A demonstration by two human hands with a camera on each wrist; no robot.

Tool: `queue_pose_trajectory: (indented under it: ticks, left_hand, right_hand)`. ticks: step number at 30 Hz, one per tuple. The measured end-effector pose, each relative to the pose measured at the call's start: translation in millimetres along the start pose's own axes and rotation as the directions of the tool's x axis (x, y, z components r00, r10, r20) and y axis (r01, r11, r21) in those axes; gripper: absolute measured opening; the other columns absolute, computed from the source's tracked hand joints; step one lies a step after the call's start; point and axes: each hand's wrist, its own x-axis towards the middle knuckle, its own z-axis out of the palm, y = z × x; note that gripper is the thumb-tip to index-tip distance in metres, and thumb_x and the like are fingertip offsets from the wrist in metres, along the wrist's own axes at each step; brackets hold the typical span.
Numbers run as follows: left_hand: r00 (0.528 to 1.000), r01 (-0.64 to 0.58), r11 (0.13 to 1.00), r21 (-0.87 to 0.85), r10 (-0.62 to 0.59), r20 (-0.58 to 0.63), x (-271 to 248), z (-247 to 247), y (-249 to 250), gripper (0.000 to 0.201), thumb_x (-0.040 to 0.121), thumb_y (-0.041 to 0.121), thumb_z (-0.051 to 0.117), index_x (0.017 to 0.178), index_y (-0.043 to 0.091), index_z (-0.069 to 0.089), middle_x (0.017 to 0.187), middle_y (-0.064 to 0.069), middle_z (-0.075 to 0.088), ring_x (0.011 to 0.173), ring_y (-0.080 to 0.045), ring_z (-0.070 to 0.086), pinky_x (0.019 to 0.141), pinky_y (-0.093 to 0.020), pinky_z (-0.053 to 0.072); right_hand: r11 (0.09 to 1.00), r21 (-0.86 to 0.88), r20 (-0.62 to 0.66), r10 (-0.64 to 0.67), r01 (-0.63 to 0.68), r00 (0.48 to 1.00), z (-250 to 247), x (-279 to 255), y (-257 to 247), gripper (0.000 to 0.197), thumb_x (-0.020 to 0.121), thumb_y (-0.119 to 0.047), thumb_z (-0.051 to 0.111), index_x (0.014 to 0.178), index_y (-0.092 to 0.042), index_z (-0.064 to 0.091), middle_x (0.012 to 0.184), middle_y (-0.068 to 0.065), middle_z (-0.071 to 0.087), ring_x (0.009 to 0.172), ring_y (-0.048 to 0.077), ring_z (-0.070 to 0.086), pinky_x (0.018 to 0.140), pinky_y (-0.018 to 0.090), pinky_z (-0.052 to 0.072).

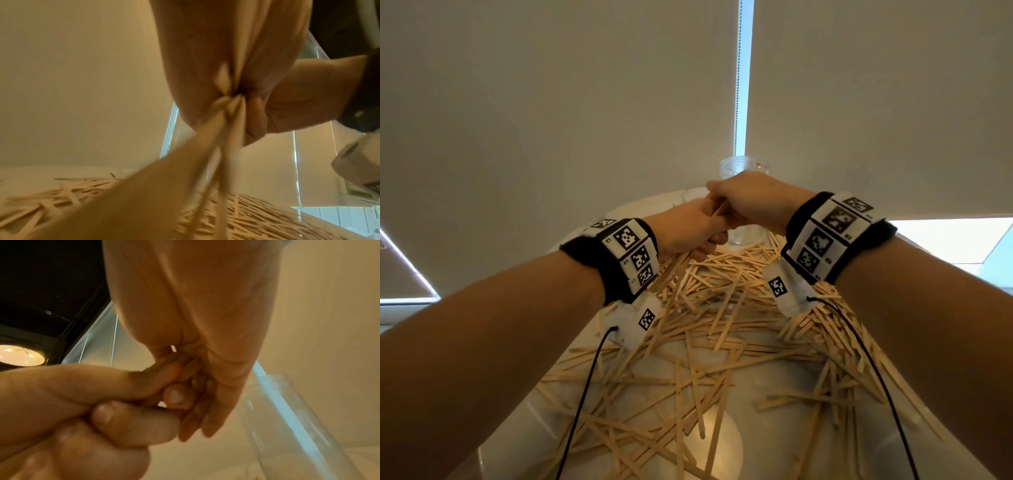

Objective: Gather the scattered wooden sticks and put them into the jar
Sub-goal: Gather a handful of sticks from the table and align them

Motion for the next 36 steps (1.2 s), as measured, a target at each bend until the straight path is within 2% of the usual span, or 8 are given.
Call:
queue_pose_trajectory:
  ticks: [7,11,14,18,25,29,32,36]
  left_hand:
    - [0.950,-0.193,0.959,-0.206,0.130,-0.284,2,-10,-6,0.033,0.103,0.049,0.043,0.101,0.018,0.055,0.066,0.005,0.042,0.050,-0.007,0.037,0.048,-0.022,0.037]
    - [0.863,-0.347,0.830,-0.438,0.100,-0.495,8,-16,-4,0.026,0.106,0.039,0.044,0.092,0.018,0.036,0.061,0.005,0.038,0.051,-0.009,0.035,0.050,-0.025,0.035]
    - [0.809,-0.413,0.806,-0.425,0.109,-0.578,11,-13,-6,0.022,0.106,0.032,0.044,0.093,0.017,0.035,0.062,0.005,0.040,0.051,-0.008,0.038,0.048,-0.024,0.039]
    - [0.807,-0.423,0.780,-0.462,0.092,-0.583,9,-9,-16,0.011,0.107,0.021,0.045,0.099,0.015,0.042,0.067,0.001,0.047,0.053,-0.010,0.046,0.052,-0.026,0.048]
    - [0.772,-0.494,0.700,-0.516,0.079,-0.631,6,-7,-12,0.012,0.107,0.026,0.044,0.099,0.018,0.040,0.063,0.002,0.043,0.052,-0.011,0.043,0.052,-0.027,0.049]
    - [0.786,-0.423,0.759,-0.495,0.036,-0.617,8,-4,-20,0.013,0.107,0.031,0.043,0.106,0.019,0.039,0.067,-0.001,0.052,0.057,-0.016,0.054,0.059,-0.034,0.054]
    - [0.791,-0.368,0.815,-0.448,0.021,-0.611,5,-4,-23,0.023,0.107,0.034,0.040,0.118,0.013,0.041,0.087,-0.008,0.070,0.078,-0.025,0.071,0.067,-0.037,0.059]
    - [0.874,-0.328,0.781,-0.531,0.037,-0.484,4,2,-17,0.036,0.108,0.032,0.039,0.131,0.004,0.041,0.106,-0.014,0.075,0.100,-0.025,0.073,0.084,-0.041,0.059]
  right_hand:
    - [0.977,0.177,-0.151,-0.094,0.121,0.984,8,-12,7,0.068,0.098,-0.059,0.047,0.150,-0.016,0.034,0.133,0.005,0.058,0.107,0.016,0.065,0.100,0.042,0.052]
    - [0.998,-0.059,0.350,-0.003,0.026,0.937,31,-41,18,0.065,0.091,-0.047,0.067,0.140,-0.011,0.044,0.116,0.010,0.068,0.105,0.022,0.069,0.095,0.042,0.056]
    - [0.997,-0.071,0.408,0.032,-0.004,0.912,52,-46,27,0.035,0.099,-0.027,0.061,0.120,-0.001,0.053,0.099,0.020,0.070,0.084,0.029,0.069,0.088,0.051,0.059]
    - [0.998,0.067,0.234,-0.027,0.012,0.972,55,-45,19,0.007,0.101,-0.012,0.054,0.099,-0.009,0.049,0.072,0.005,0.045,0.057,0.016,0.042,0.054,0.029,0.041]
    - [0.987,0.095,0.305,0.095,-0.129,0.948,52,-48,18,0.013,0.100,-0.012,0.056,0.111,-0.004,0.054,0.085,0.008,0.056,0.070,0.019,0.055,0.065,0.030,0.051]
    - [0.942,0.309,0.264,0.048,-0.131,0.963,47,-43,15,0.019,0.092,-0.008,0.066,0.105,-0.008,0.053,0.076,0.003,0.043,0.057,0.010,0.038,0.053,0.024,0.034]
    - [0.985,0.168,0.139,0.019,-0.042,0.990,44,-42,12,0.032,0.091,-0.024,0.070,0.115,-0.008,0.057,0.084,0.006,0.053,0.062,0.013,0.043,0.054,0.026,0.038]
    - [0.990,-0.115,0.064,-0.070,0.077,0.996,48,-42,10,0.029,0.102,-0.040,0.050,0.114,-0.015,0.058,0.081,0.008,0.059,0.057,0.017,0.052,0.048,0.029,0.048]
